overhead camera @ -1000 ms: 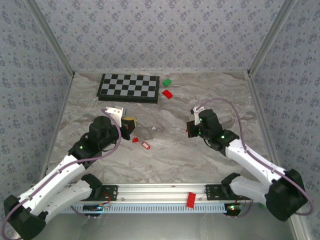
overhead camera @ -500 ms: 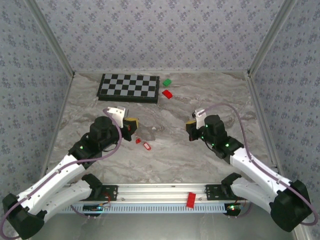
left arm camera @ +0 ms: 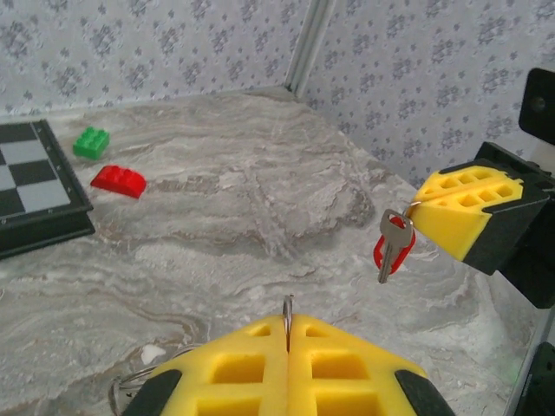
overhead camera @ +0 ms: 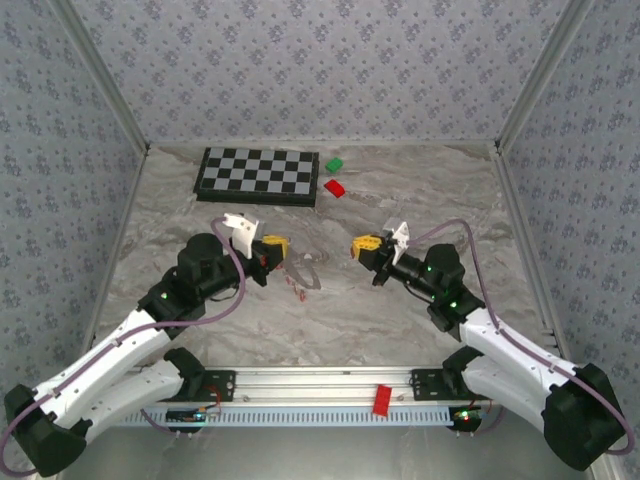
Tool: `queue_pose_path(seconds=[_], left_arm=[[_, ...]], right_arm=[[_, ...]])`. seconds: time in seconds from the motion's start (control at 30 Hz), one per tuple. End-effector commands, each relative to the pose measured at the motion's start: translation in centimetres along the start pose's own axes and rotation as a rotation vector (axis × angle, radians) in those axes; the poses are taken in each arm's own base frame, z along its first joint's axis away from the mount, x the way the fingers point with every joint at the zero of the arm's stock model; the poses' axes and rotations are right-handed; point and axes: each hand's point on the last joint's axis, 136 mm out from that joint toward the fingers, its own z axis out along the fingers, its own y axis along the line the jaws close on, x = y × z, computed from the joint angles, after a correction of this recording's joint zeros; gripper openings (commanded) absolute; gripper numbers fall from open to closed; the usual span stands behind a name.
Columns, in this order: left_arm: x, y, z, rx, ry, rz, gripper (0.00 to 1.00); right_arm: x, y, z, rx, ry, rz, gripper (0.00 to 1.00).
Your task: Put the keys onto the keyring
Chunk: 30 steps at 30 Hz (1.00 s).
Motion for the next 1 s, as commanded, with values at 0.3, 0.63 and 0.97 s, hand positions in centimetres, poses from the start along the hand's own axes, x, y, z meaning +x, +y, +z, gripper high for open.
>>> queue_pose_path(seconds=[0.3, 0.63, 0.97], left_arm=[[-3.1, -3.1, 2.0, 0.057, -0.044, 0.208, 0.0], [-2.9, -5.6, 2.5, 0.147, 0.041, 0.357, 0.0], [-3.4, -7.6, 0.4, 0.252, -0.015, 0.424, 0.0]], right_arm=[[-3.5, 2.3, 0.4, -0.067, -0.024, -0.159, 0.0], [-5.0, 4.8, 0.4, -0.167, -0.016, -0.252, 0.0], [-6.0, 6.5, 0.9, -0.216, -0.086, -0.403, 0.0]])
